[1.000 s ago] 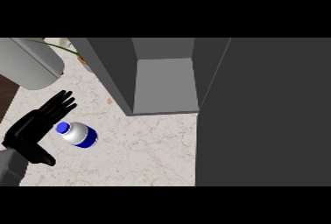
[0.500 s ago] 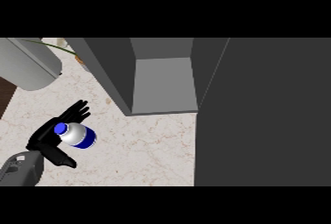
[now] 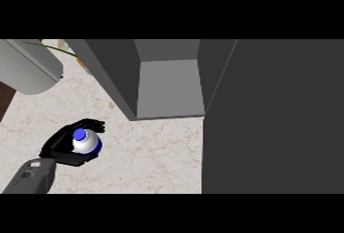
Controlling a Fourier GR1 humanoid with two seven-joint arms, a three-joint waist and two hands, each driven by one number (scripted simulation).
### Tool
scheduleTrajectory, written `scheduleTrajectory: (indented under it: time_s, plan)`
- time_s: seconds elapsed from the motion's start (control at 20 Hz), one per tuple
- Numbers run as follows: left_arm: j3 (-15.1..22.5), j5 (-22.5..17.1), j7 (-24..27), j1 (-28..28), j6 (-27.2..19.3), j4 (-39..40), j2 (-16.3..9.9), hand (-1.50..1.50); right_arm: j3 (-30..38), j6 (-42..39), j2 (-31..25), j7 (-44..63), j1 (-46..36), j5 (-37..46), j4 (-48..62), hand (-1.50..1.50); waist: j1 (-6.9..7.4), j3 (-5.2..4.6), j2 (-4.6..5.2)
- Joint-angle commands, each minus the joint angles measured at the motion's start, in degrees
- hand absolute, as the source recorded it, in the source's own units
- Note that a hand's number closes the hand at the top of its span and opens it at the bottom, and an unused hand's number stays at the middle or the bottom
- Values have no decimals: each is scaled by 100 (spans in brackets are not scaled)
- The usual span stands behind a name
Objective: Pick up the bottled water, place it into the cabinet and close the cabinet
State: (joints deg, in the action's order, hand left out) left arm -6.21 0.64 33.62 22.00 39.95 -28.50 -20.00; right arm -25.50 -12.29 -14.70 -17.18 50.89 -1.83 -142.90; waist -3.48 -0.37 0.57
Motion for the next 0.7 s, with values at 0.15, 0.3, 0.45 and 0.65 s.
scheduleTrajectory:
  time_s: [0.15,0.3,0.45,0.65]
  plan:
    - [512,689,1520,-70,-252,194,159,150,-25,45,-204,-3,358,217,-655,-150,-42,-10,-9]
    - [556,774,2017,42,-509,286,81,150,15,90,-225,157,260,17,-778,-150,2,-18,41]
    - [836,1051,2763,-172,-868,76,72,150,-124,92,-274,60,450,103,-760,-150,62,-7,-10]
    - [462,785,2617,-290,-2461,342,898,150,-50,152,-295,-238,584,240,-618,-150,124,12,-50]
